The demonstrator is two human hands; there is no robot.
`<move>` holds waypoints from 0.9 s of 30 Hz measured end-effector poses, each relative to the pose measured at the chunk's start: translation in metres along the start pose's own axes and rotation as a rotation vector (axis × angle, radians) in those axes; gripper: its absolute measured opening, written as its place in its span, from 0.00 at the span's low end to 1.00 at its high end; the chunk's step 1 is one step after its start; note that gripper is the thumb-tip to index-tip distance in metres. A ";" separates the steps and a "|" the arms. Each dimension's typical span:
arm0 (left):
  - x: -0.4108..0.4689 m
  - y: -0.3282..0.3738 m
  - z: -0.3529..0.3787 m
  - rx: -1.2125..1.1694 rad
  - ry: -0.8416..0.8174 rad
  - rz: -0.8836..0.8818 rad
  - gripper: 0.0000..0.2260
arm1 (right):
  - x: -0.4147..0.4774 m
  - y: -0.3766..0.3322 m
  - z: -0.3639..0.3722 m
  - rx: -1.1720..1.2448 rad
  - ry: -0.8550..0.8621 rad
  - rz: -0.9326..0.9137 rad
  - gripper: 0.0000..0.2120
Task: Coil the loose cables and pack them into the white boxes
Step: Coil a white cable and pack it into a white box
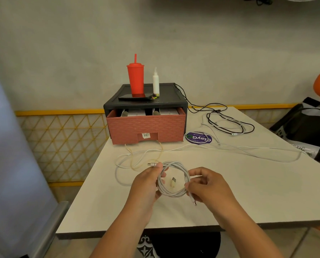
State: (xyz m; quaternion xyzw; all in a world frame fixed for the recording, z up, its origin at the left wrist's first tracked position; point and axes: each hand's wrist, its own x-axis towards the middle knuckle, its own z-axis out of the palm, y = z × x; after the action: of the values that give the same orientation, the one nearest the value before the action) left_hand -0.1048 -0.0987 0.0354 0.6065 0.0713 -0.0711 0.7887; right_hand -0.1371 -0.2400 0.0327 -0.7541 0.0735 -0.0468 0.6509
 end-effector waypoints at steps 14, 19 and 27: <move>0.061 -0.011 0.006 0.269 0.114 0.123 0.07 | 0.089 0.050 -0.082 -0.135 0.351 0.175 0.02; 0.105 -0.018 -0.017 0.673 0.197 0.440 0.07 | 0.121 0.064 -0.110 -0.321 0.432 0.245 0.05; 0.172 -0.017 -0.041 1.245 0.147 0.149 0.29 | 0.153 0.059 -0.109 -0.776 0.423 0.202 0.10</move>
State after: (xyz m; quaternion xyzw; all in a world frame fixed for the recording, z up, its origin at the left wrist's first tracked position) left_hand 0.0594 -0.0680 -0.0252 0.9585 0.0281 -0.0022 0.2836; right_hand -0.0072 -0.3808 -0.0131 -0.9052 0.2903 -0.1052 0.2921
